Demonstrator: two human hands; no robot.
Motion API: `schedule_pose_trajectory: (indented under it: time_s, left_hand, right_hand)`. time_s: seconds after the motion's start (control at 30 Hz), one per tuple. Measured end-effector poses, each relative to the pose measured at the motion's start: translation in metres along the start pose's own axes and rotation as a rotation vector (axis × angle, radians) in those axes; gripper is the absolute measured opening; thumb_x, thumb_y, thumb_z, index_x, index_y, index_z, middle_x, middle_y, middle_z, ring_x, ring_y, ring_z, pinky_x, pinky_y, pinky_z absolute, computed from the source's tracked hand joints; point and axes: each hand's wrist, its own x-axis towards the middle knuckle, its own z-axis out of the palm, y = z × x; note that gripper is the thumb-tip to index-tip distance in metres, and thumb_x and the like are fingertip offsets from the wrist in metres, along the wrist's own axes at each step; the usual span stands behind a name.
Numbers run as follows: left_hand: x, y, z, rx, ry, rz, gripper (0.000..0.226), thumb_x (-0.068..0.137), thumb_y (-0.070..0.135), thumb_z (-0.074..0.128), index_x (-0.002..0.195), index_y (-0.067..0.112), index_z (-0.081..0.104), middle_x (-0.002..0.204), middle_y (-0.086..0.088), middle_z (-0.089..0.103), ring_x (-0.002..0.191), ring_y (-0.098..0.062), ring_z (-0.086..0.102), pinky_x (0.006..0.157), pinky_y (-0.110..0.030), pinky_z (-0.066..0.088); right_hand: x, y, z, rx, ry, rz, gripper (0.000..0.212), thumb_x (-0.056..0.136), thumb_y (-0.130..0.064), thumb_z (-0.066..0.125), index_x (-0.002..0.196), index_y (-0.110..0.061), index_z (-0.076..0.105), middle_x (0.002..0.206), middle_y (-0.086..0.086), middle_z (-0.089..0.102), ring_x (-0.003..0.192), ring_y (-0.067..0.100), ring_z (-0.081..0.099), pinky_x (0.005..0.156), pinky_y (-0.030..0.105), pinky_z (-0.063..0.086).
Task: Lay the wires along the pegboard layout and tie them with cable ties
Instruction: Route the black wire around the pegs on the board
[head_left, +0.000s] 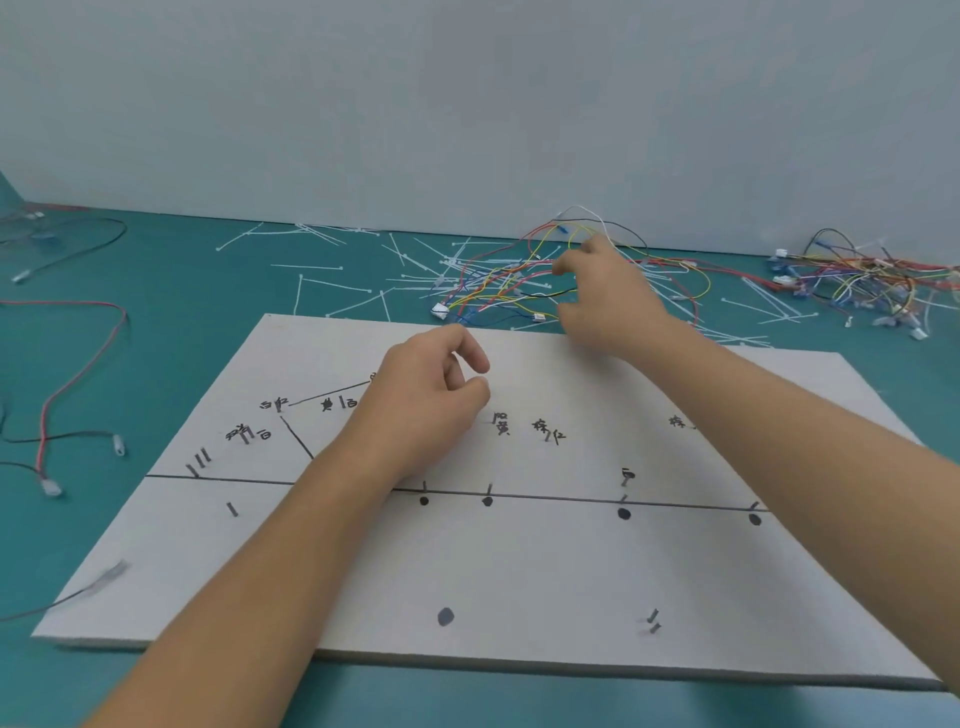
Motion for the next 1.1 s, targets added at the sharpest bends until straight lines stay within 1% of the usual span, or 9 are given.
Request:
schedule_pose_trajectory:
  time_s: [0.1, 0.23, 0.47, 0.63, 0.77, 0.83, 0.93, 1.03, 1.1]
  left_hand:
    - [0.000, -0.002, -0.001, 0.011, -0.009, 0.002, 0.018, 0.090, 0.012, 0.063, 0.084, 0.029, 0.065, 0.056, 0.012, 0.057, 0.053, -0.005, 0.050, 0.059, -0.027, 0.045]
    - [0.002, -0.005, -0.001, 0.013, -0.012, 0.005, 0.019, 0.090, 0.012, 0.062, 0.082, 0.029, 0.066, 0.056, 0.014, 0.055, 0.052, -0.003, 0.047, 0.057, -0.025, 0.041]
    - [0.001, -0.005, 0.001, 0.010, -0.043, 0.015, 0.021, 0.089, 0.013, 0.061, 0.081, 0.033, 0.065, 0.058, 0.012, 0.057, 0.051, -0.003, 0.047, 0.056, -0.026, 0.041]
    - [-0.001, -0.003, 0.003, 0.013, -0.053, 0.006, 0.020, 0.090, 0.013, 0.061, 0.082, 0.031, 0.065, 0.059, 0.012, 0.058, 0.052, -0.003, 0.048, 0.057, -0.026, 0.041]
    - [-0.002, -0.004, 0.003, 0.017, -0.056, 0.004, 0.020, 0.090, 0.013, 0.061, 0.082, 0.031, 0.065, 0.059, 0.013, 0.057, 0.053, -0.002, 0.047, 0.058, -0.026, 0.040]
    - [-0.002, -0.003, 0.002, 0.010, -0.062, 0.008, 0.021, 0.090, 0.013, 0.061, 0.082, 0.032, 0.065, 0.060, 0.014, 0.057, 0.053, -0.003, 0.047, 0.058, -0.027, 0.041]
    - [-0.003, -0.003, 0.002, 0.011, -0.066, 0.015, 0.021, 0.091, 0.013, 0.061, 0.082, 0.032, 0.065, 0.060, 0.014, 0.057, 0.052, -0.003, 0.047, 0.057, -0.027, 0.041]
    - [-0.004, -0.002, 0.003, 0.014, -0.067, 0.016, 0.020, 0.090, 0.014, 0.062, 0.082, 0.032, 0.065, 0.060, 0.013, 0.058, 0.053, -0.003, 0.048, 0.057, -0.027, 0.041]
    - [-0.003, -0.002, 0.003, 0.017, -0.066, 0.018, 0.019, 0.090, 0.015, 0.062, 0.083, 0.033, 0.065, 0.061, 0.014, 0.058, 0.053, -0.003, 0.048, 0.057, -0.026, 0.040]
  right_hand:
    - [0.010, 0.007, 0.002, -0.162, -0.130, -0.022, 0.023, 0.089, -0.006, 0.058, 0.105, -0.015, 0.072, 0.112, 0.012, 0.067, 0.104, 0.034, 0.063, 0.085, 0.040, 0.055]
    - [0.016, 0.009, -0.001, -0.200, -0.079, -0.027, 0.020, 0.088, -0.005, 0.057, 0.095, -0.015, 0.073, 0.102, 0.015, 0.070, 0.093, 0.036, 0.064, 0.079, 0.040, 0.057]
    - [0.014, 0.010, -0.003, -0.069, -0.243, -0.025, 0.020, 0.085, -0.013, 0.063, 0.093, -0.024, 0.077, 0.097, -0.002, 0.073, 0.098, 0.024, 0.066, 0.087, 0.041, 0.059]
    - [0.023, 0.019, 0.003, -0.016, -0.253, -0.036, 0.011, 0.084, -0.019, 0.073, 0.081, -0.029, 0.078, 0.075, -0.018, 0.067, 0.087, 0.017, 0.067, 0.082, 0.037, 0.059]
    - [0.024, 0.028, 0.007, 0.070, -0.242, -0.042, 0.003, 0.084, -0.024, 0.079, 0.085, -0.027, 0.078, 0.078, -0.016, 0.067, 0.084, 0.013, 0.065, 0.065, 0.020, 0.045]
    - [0.023, 0.034, 0.009, 0.123, -0.221, -0.057, 0.015, 0.082, -0.027, 0.084, 0.094, -0.026, 0.076, 0.087, -0.008, 0.069, 0.078, 0.006, 0.061, 0.062, 0.016, 0.039]
    - [0.019, 0.038, 0.015, 0.163, -0.145, -0.093, 0.022, 0.079, -0.029, 0.087, 0.094, -0.026, 0.070, 0.096, 0.001, 0.066, 0.075, 0.003, 0.055, 0.064, 0.023, 0.039]
    - [0.016, 0.038, 0.019, 0.155, -0.081, -0.097, 0.015, 0.080, -0.030, 0.086, 0.087, -0.027, 0.073, 0.096, 0.002, 0.058, 0.077, 0.010, 0.052, 0.071, 0.027, 0.038]
    - [0.017, 0.035, 0.018, 0.173, -0.062, -0.084, 0.008, 0.084, -0.030, 0.082, 0.083, -0.029, 0.075, 0.089, -0.001, 0.058, 0.075, 0.007, 0.051, 0.068, 0.027, 0.036]
